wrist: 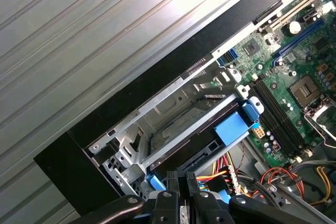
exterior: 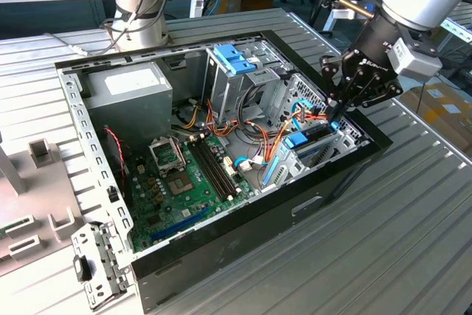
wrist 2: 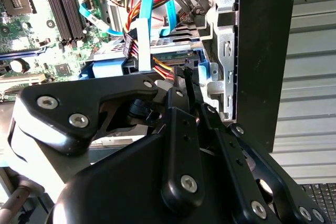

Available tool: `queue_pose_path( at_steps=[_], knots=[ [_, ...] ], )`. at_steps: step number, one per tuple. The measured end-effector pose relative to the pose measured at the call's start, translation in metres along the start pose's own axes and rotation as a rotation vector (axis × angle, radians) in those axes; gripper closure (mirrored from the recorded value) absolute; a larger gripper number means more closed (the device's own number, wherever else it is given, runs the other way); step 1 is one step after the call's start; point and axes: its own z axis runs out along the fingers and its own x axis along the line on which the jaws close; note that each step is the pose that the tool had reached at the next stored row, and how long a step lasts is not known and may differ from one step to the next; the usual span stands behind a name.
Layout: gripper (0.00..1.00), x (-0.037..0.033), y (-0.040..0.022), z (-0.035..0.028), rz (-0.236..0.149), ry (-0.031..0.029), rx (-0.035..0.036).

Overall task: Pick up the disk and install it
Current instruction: 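Insert the first disk wire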

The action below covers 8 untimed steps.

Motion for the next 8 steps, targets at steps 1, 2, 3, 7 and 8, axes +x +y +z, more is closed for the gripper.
queue_pose_path(
  at_steps=[1,2,3,7,8],
  knots=[
    [0.83,-0.0002,0.0002,0.0001,0.0,0.0,0.0],
    [0.83,-0.0005,0.0004,0.0001,0.0,0.0,0.0],
    [0.83,-0.0012,0.0009,0.0002,0.0,-0.0001,0.0],
    [0.83,-0.004,0.0031,0.0005,0.0,0.0,0.0],
    [0.83,-0.0049,0.0039,0.0007,0.0,0.0,0.0]
  ],
)
